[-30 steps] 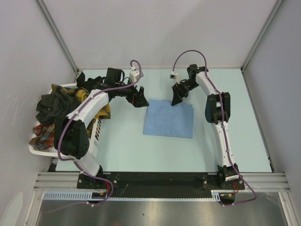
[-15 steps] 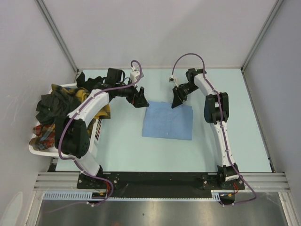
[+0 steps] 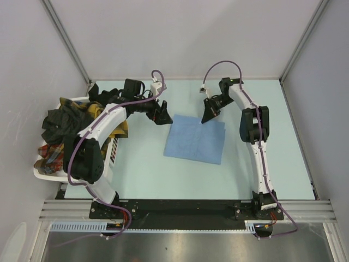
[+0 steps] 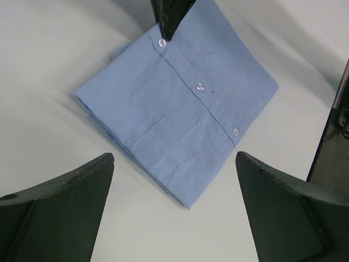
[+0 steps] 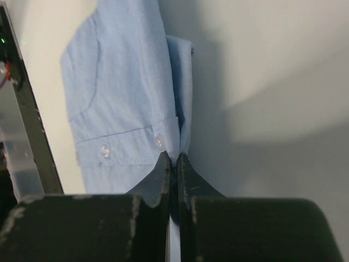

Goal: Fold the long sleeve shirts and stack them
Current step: Fold the shirt

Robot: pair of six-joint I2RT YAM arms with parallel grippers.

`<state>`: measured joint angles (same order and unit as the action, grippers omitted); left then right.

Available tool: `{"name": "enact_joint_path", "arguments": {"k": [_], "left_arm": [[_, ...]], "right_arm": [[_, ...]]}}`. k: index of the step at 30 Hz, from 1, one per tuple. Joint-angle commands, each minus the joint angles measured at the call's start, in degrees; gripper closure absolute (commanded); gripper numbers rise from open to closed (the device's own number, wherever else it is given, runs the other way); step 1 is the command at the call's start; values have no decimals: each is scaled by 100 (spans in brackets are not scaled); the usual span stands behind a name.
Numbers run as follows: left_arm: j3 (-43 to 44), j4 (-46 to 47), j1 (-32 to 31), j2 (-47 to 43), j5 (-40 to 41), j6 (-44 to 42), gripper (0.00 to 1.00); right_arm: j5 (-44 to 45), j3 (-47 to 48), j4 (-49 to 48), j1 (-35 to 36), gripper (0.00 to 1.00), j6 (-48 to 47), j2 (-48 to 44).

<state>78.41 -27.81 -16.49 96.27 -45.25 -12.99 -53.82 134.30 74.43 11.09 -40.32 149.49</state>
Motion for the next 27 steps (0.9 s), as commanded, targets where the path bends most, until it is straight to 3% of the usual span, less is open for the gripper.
{"name": "enact_joint_path", "arguments": {"k": [1,7,11,15,19,22,23,27], "left_arm": [[-71,13,41,-337,-80,-19,1],[-151,-22,111,-460,-71,-45,1],[-160,-31,225,-495,7,-28,1],[-203,30,409,-513,113,139,0],[-300,66,577,-539,280,245,1],[-397,74,656,-644,395,245,0],[-440,74,699,-671,421,245,0],[-660,109,814,-846,403,332,1]], "right_arm": [[-59,-123,-928,-265,100,919,-1438],[644,447,-1466,-608,100,1175,-1976],[1669,352,-1992,-573,100,982,-2624],[2805,-876,-3071,-13,100,255,-3460],[4725,-3121,-4049,847,100,-283,-4164],[5721,-4549,-5129,1577,100,-258,-4735],[5899,-5414,-5384,1763,100,-223,-4832],[6375,-6249,-5783,2616,100,383,-4895]]}}
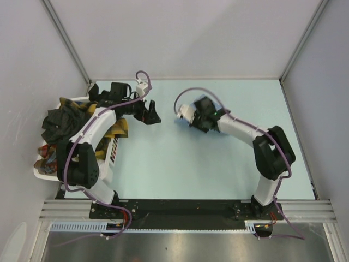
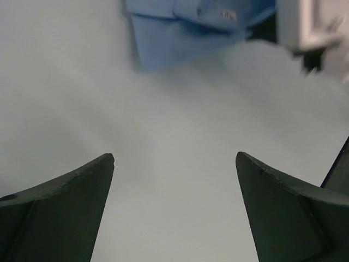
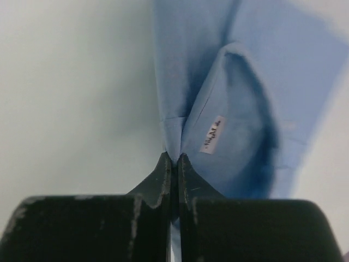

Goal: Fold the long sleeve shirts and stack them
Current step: Fold the shirt

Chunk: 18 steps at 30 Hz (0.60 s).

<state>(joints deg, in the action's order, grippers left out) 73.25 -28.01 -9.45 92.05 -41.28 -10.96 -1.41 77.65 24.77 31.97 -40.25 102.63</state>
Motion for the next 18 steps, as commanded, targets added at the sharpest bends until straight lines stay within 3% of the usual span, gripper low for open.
{"name": "enact_joint_path", "arguments": {"k": [1,6,7,8,9,10,14,15,18], "left_arm": [[-179,129,128,-460,6,129,0],[-794,567,163,-732,312,776,0],[-969,725,198,-933,365,954,1],[-1319,1066,216,-1048,409,1103,1],[-1496,1235,233,-1145,445,1531,1],[-1655,1384,242,-1354,445,1675,1],[-2165,1746,242,-1576,296,2141,1],[-2184,1755,233,-1567,252,2194,1],[-2236,1737,-46,-1532,111,2247,3]], "right_arm": [[1178,-636,-782,652,100,647,-182],[977,-462,-667,1294,100,1334,20],[854,-330,-563,1329,93,1475,142],[714,-173,-335,1347,80,1755,204],[199,99,-202,1347,60,1844,231],[-102,232,-62,1347,32,1906,196],[-1903,698,579,875,20,1994,-313],[-2829,830,755,394,18,2038,-392],[-3855,1278,1362,-513,18,2214,-341]]}}
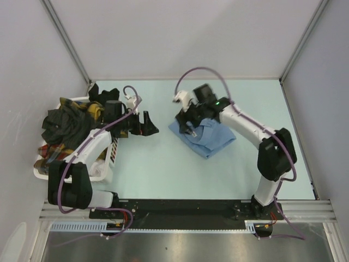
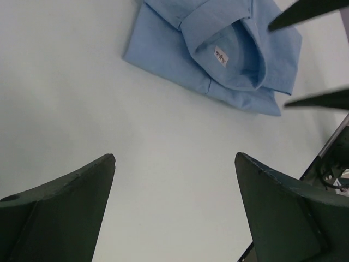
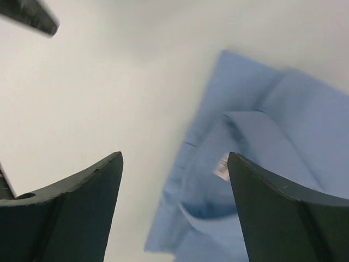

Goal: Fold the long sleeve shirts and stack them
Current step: Fold the shirt

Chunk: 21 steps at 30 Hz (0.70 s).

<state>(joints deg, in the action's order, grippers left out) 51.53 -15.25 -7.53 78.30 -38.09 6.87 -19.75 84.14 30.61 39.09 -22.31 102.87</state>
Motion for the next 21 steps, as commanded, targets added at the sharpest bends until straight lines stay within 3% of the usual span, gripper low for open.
{"name": "enact_joint_path", "arguments": {"k": [1,5,7,10,14,17,21], "left_arm": [[-81,470,-371,-157,-147,473,4],[-169,750,-1021,-52,64,691,6],[-196,874,-1250,123,108,798,7],[-196,988,-1339,422,196,929,8],[-135,874,-1339,739,319,1061,8],[-134,856,-1339,844,319,1158,9],[-169,909,-1339,906,337,1229,14]], "right_arm": [[-2042,752,1041,-1803,23,437,-268],[-1884,1367,1798,-3080,33,604,828],[-2077,1771,2140,-3659,44,788,1628],[-2077,2378,2274,-3978,53,921,2412],[-2147,2809,2555,-4076,53,894,3054],[-2200,2600,2722,-4032,54,772,3169],[-2419,1312,2757,-3927,63,517,2827]]}}
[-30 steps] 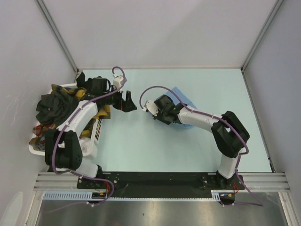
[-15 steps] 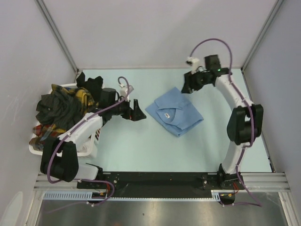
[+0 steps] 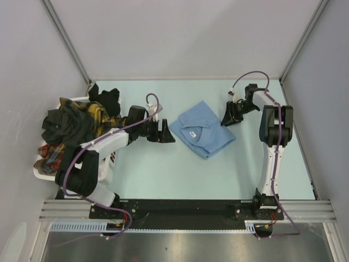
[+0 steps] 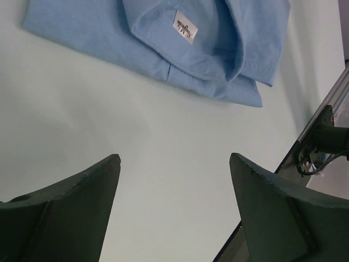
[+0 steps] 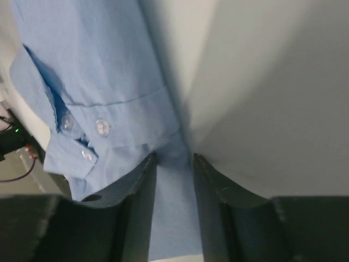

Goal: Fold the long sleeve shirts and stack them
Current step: Fold the shirt

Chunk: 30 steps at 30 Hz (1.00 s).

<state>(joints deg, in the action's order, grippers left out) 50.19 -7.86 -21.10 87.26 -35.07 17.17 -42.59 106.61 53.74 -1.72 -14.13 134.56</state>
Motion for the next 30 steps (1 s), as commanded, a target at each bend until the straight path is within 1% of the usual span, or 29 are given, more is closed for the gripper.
{"name": "enact_joint_path", "arguments": {"k": [1,2,3,4,5,6,8,9,11,12,14,15,16,17,18,19,20,22,23,24,25,26,27,28,30], "left_arm": [[34,127,18,62,61,130,15],[95,92,18,106,96,85,18],[174,-30,18,168,184,33,19],[375,-119,18,316,254,-107,21],[481,-215,18,422,333,-161,26],[622,-477,27,527,482,-231,28],[974,-672,97,790,554,-372,30],[1053,-769,132,844,563,-398,30],[1194,-787,272,924,580,-416,33],[1229,-857,317,950,571,-433,33],[1361,-972,422,933,475,-556,34],[1353,-1059,431,854,353,-722,34],[1300,-1112,423,793,82,-819,32],[1239,-1147,379,714,-34,-899,30],[1117,-1217,344,600,-148,-978,28],[1063,-1270,291,581,-210,-1005,27],[1019,-1332,178,564,-237,-1014,25],[922,-1481,45,625,-202,-1023,23],[905,-1534,-68,669,-106,-1031,24],[896,-1622,-113,782,-53,-1049,25],[904,-1692,-157,836,8,-1049,27],[913,-1780,-175,897,87,-1049,29],[922,-1807,-166,932,158,-1127,30],[957,-1868,-192,1037,237,-1206,33],[1088,-2105,-201,1169,299,-1417,36]], "right_arm": [[-197,-1245,454,302,64,-362,-569],[-319,-1517,454,364,65,-432,-737],[-390,-2086,488,539,70,-459,-878],[-469,-2344,506,636,73,-476,-1184],[-652,-2572,559,785,73,-511,-1317],[-741,-2966,707,1065,73,-651,-1440],[-996,-3215,875,1374,73,-818,-1756],[-1084,-3260,1171,1611,71,-1106,-1819],[-1278,-3155,1594,1709,69,-1547,-1863],[-1287,-3077,1953,1684,68,-1853,-1872],[-1348,-2699,2271,1333,65,-2075,-1829],[-1366,-2489,2473,1166,64,-2155,-1802],[-1331,-2269,2519,825,62,-2208,-1741],[-1305,-1745,2493,683,59,-2199,-1592],[-1252,-1470,2423,568,58,-2156,-1469],[-1087,-1198,2327,454,57,-1912,-1346],[-1059,-647,2221,305,54,-1796,-1223],[-849,-134,1949,242,50,-1629,-775],[-761,286,1748,268,47,-1515,-617],[-699,482,1606,277,46,-1435,-380],[-472,658,1457,286,45,-1330,-239],[-426,816,1308,338,44,-1268,-124],[-374,1166,1289,382,43,-1250,16],[-251,1291,1262,426,43,-1241,261],[-232,1503,1324,532,42,-1320,447]]}}
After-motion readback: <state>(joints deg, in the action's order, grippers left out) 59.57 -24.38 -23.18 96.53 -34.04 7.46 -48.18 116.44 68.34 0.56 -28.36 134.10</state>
